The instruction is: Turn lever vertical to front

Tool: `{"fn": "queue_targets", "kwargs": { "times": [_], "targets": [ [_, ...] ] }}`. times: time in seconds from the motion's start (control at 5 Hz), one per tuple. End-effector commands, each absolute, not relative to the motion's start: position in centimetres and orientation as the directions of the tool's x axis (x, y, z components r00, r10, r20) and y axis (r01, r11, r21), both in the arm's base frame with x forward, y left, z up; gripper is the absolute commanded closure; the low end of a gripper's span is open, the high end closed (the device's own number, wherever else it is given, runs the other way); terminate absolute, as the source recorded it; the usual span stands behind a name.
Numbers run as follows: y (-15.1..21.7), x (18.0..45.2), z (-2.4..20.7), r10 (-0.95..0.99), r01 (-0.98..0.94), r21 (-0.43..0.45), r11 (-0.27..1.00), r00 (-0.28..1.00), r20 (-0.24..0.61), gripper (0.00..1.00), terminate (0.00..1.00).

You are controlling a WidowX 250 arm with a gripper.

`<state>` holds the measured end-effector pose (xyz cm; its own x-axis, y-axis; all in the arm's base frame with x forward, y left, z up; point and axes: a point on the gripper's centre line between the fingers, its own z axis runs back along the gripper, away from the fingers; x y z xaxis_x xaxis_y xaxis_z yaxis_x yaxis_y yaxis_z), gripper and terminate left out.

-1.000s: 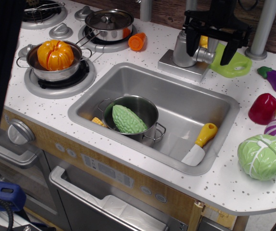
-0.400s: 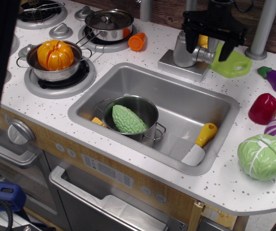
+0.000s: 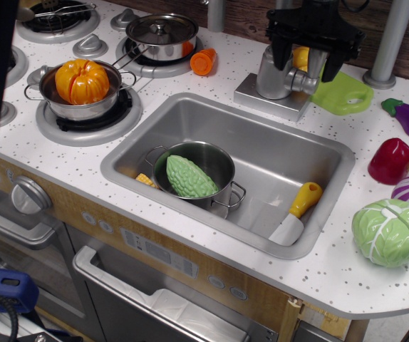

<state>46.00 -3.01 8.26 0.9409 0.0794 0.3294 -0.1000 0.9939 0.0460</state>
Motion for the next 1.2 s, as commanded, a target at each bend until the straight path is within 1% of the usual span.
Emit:
{"fn": "queue_targets", "kwargs": {
  "times": [0.0,0.2,0.4,0.6,0.8,1.0],
  "targets": [
    [-3.2,47.2,13.1,0.074,-0.093,0.019,0.996,0.886,0.459,0.0,0.0],
    [-3.3,47.7,13.4,0.063,-0.084,0.023,0.996,0.877,0.477,0.0,0.0],
    [-3.0,48.0,12.9,0.053,-0.074,0.025,0.997,0.875,0.482,0.0,0.0],
    [-2.9,48.3,13.0,0.063,-0.083,0.019,0.996,0.87,0.49,0.0,0.0],
    [-3.0,48.6,13.0,0.08,-0.095,0.004,0.995,0.861,0.502,1.0,0.0],
    [-3.1,48.6,12.8,0.101,-0.113,-0.008,0.994,0.853,0.512,1.0,0.0]
  ]
}}
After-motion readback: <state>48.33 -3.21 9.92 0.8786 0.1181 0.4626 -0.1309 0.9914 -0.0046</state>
